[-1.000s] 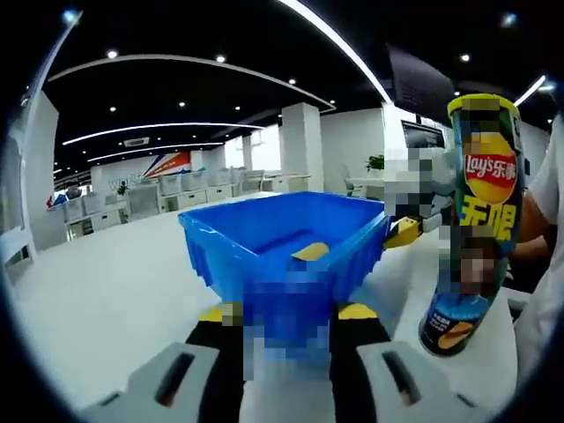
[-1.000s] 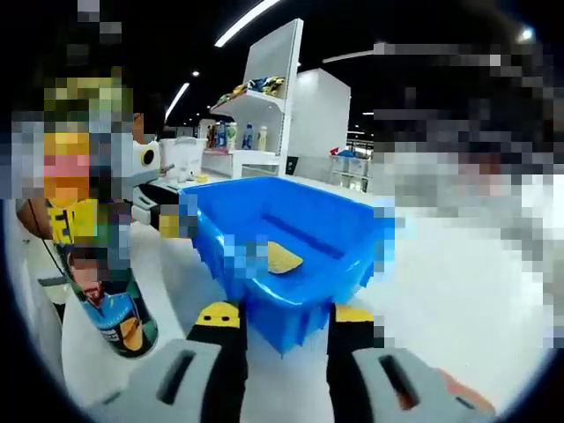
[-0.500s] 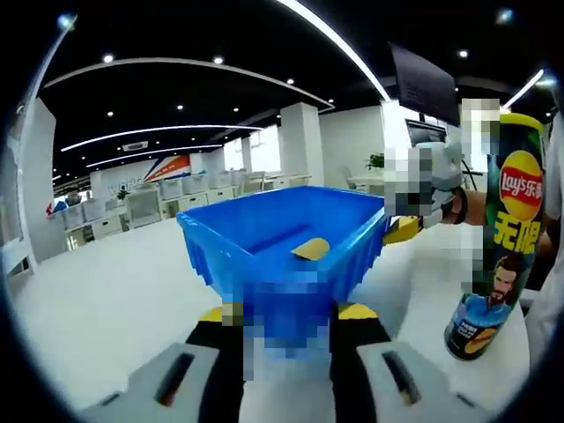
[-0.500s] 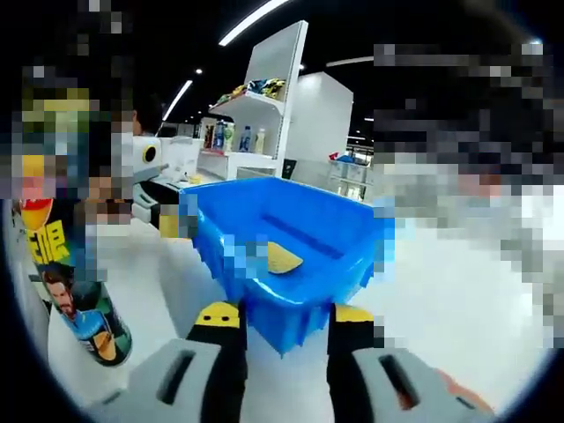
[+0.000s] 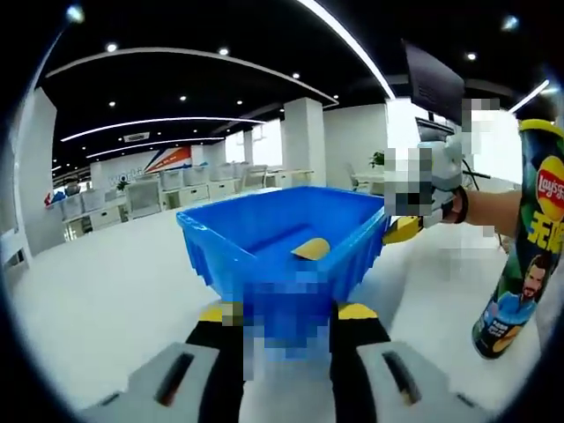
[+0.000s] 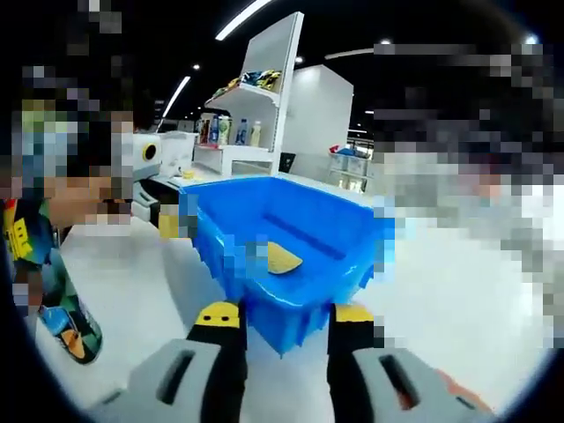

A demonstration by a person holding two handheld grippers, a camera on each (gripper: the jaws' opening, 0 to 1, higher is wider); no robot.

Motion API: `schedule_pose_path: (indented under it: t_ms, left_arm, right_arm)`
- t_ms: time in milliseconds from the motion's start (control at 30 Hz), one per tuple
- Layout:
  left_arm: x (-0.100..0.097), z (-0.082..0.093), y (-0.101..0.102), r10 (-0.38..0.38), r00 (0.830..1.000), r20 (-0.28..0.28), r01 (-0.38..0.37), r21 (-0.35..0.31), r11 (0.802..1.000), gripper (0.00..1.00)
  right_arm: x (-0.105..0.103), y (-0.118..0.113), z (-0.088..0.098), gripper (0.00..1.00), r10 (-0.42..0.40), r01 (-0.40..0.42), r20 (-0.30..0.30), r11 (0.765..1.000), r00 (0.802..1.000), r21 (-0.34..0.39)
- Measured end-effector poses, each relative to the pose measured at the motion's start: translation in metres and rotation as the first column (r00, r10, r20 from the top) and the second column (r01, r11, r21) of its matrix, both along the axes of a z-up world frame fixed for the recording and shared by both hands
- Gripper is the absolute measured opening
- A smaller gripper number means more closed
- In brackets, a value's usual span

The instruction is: Open the lid of the chip container on the table, take out the chips, place them into the box in front of the container, and close the lid

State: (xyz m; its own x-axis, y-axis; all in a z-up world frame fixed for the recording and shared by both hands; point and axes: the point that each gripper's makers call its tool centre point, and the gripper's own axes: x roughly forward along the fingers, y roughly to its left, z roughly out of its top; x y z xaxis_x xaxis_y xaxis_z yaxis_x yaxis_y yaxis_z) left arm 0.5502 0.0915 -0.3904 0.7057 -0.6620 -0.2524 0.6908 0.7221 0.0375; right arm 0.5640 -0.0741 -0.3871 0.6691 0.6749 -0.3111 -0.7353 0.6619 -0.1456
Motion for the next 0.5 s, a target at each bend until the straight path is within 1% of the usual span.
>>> schedule_pose_path:
  t_ms: [233, 300, 500]
  left_arm:
    - [0.011, -0.014, 0.000, 0.002, 1.000, -0.025, -0.002, 0.000, 1.000, 0.37]
    - [0.012, -0.019, -0.001, 0.002, 0.999, -0.035, -0.002, 0.003, 1.000, 0.37]
    - [0.011, -0.035, -0.002, 0.001, 0.998, -0.066, 0.001, 0.026, 1.000, 0.37]
  right_arm:
    - [0.012, 0.000, -0.012, 0.34, 0.006, -0.006, -0.016, 1.000, 1.000, -0.015]
    - [0.013, 0.000, -0.016, 0.34, 0.008, -0.008, -0.022, 1.000, 1.000, -0.017]
    - [0.013, 0.001, -0.034, 0.34, 0.007, -0.009, -0.062, 0.999, 0.998, -0.034]
